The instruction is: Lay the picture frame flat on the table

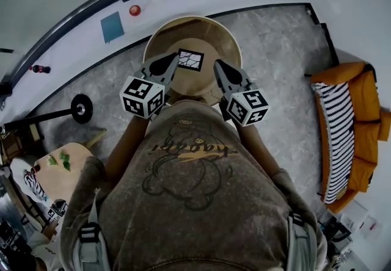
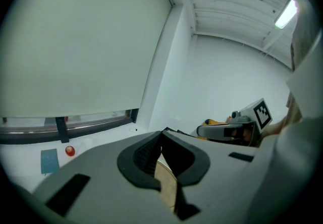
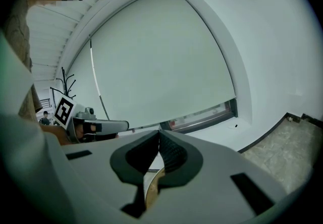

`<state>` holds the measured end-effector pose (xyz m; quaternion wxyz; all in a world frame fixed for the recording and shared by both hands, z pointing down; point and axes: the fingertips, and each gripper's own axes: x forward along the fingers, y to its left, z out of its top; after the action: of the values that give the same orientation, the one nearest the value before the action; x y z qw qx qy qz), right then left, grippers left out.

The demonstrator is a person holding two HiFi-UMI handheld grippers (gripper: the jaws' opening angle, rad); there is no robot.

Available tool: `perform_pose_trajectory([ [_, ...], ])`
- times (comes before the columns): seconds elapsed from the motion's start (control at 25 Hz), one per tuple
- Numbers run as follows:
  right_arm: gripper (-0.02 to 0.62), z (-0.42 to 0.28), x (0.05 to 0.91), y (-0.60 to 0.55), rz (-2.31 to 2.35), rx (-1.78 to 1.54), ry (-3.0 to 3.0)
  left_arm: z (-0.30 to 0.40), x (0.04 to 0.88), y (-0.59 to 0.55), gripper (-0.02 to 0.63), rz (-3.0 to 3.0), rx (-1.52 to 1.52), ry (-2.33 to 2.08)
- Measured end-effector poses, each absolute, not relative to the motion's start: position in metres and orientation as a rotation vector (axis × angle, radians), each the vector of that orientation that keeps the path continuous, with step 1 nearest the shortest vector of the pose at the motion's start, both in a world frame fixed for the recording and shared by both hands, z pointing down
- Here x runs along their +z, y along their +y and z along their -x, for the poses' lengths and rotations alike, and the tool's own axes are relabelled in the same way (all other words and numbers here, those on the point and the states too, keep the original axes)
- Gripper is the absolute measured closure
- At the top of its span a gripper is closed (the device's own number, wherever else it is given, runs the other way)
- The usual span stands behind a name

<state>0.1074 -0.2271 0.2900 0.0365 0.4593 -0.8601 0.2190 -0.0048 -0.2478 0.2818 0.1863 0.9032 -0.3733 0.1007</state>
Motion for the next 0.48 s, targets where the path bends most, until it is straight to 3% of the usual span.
perform_pose_trajectory([
  [0.48, 0.575, -0.1065, 0.2916, -0.2324, -1.413, 0.687, -2.644, 0.0068, 0.288, -0.2506, 0.588, -2.524, 0.299, -1.044],
])
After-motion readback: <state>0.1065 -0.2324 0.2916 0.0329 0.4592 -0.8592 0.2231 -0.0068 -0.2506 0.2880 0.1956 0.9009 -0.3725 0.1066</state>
